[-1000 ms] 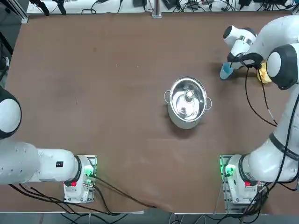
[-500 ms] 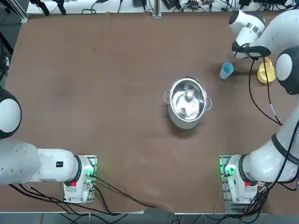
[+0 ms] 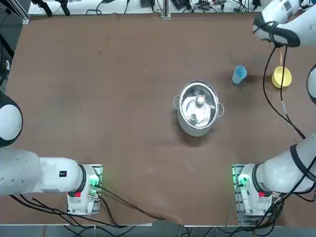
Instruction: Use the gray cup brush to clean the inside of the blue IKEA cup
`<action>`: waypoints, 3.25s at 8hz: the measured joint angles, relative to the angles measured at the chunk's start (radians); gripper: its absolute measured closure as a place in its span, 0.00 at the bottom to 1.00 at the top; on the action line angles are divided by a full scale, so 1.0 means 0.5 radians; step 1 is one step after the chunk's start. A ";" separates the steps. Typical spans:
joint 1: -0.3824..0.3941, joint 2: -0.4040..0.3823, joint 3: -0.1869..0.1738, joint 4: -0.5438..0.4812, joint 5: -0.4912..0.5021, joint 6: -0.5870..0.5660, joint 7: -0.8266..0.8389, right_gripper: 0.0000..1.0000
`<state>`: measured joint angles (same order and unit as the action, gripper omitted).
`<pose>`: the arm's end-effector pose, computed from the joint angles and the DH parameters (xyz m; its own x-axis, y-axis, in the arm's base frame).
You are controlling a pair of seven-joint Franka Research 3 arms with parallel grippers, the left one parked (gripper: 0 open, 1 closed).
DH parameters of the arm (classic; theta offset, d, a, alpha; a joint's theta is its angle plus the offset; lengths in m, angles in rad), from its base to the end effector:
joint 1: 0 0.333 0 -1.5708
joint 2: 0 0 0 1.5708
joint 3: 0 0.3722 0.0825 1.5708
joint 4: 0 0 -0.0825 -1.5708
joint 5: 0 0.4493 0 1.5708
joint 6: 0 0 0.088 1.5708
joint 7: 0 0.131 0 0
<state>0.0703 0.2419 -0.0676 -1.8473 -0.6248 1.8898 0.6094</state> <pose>0.6700 -0.0525 0.3949 0.9470 -0.3080 0.0918 -0.3033 -0.7624 0.5717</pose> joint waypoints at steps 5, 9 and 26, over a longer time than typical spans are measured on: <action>0.059 -0.273 0.090 0.050 0.837 -0.066 -0.140 0.97; 0.152 -0.318 0.105 -0.215 0.867 0.179 -0.124 0.97; 0.115 -0.234 0.062 -0.596 0.809 0.538 -0.121 0.97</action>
<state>0.1278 0.1247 -0.0368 -2.1454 -0.2204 2.1590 0.5488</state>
